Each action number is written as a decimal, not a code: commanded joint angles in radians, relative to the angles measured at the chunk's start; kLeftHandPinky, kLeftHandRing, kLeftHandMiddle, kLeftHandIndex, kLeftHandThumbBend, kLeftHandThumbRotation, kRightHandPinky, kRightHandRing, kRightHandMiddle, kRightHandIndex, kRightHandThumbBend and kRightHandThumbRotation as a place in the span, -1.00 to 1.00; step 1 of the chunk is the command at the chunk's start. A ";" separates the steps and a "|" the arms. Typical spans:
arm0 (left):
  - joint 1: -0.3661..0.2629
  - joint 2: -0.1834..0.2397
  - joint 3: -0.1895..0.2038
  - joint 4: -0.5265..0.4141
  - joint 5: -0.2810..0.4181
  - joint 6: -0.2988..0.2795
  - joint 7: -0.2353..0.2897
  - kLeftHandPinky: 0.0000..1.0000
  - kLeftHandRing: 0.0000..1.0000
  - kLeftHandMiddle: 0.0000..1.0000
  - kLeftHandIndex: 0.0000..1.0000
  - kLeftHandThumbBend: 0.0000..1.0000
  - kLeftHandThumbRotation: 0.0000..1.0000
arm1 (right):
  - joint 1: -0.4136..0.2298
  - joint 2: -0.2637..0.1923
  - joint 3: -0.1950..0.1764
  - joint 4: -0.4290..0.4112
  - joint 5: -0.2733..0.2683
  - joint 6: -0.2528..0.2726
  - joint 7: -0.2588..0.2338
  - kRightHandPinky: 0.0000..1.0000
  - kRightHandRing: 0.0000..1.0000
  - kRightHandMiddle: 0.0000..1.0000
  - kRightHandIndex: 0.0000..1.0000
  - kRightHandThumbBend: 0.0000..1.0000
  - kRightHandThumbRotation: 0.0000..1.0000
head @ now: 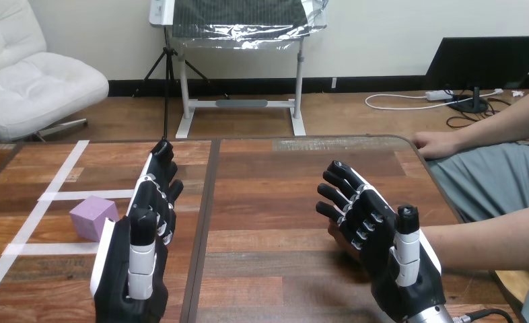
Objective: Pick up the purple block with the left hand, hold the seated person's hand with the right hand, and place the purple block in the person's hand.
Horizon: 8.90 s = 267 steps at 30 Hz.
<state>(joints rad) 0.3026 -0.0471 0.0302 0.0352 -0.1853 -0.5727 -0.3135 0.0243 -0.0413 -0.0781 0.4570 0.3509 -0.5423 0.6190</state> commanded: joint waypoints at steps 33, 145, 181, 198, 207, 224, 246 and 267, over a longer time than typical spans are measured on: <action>-0.129 0.156 0.112 -0.005 0.225 0.011 0.151 0.53 0.89 0.92 0.82 0.90 0.87 | -0.065 0.008 -0.007 -0.013 0.013 -0.024 0.013 0.76 0.83 0.84 0.81 1.00 0.93; -0.788 0.570 -0.077 0.699 0.719 0.481 0.494 1.00 1.00 1.00 1.00 0.78 0.38 | -0.063 0.003 -0.009 -0.039 0.017 -0.055 0.005 0.63 0.76 0.78 0.77 1.00 0.95; -0.845 0.565 -0.186 0.881 0.734 0.560 0.497 1.00 1.00 1.00 1.00 0.87 0.42 | -0.062 0.003 -0.009 -0.046 0.021 -0.050 0.013 0.58 0.74 0.77 0.77 0.94 0.86; -0.854 0.552 -0.212 0.923 0.721 0.568 0.495 1.00 1.00 1.00 1.00 0.83 0.40 | -0.063 0.003 -0.009 -0.047 0.023 -0.053 0.016 0.57 0.74 0.77 0.77 0.93 0.85; -0.862 0.544 -0.226 0.948 0.721 0.570 0.500 1.00 1.00 1.00 1.00 0.78 0.38 | -0.061 0.008 -0.010 -0.050 0.022 -0.060 0.013 0.56 0.74 0.76 0.76 0.93 0.85; -0.874 0.528 -0.222 0.989 0.695 0.571 0.497 1.00 1.00 1.00 1.00 0.71 0.31 | -0.053 0.014 -0.008 -0.061 0.025 -0.060 0.012 0.56 0.74 0.76 0.76 0.95 0.83; -0.905 0.495 -0.237 1.022 0.713 0.634 0.556 0.96 0.97 0.98 0.92 0.65 0.11 | -0.033 0.015 -0.006 -0.088 0.024 -0.056 0.007 0.55 0.73 0.76 0.75 0.97 0.82; -0.930 0.462 -0.224 1.041 0.695 0.672 0.611 0.46 0.58 0.66 0.64 0.58 -0.28 | -0.017 0.019 -0.007 -0.111 0.032 -0.053 -0.001 0.55 0.73 0.75 0.74 0.99 0.81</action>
<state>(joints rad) -0.5328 0.4187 -0.1895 1.0681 0.5130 0.0981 0.2633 0.0323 -0.0346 -0.0809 0.4010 0.3599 -0.5787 0.6211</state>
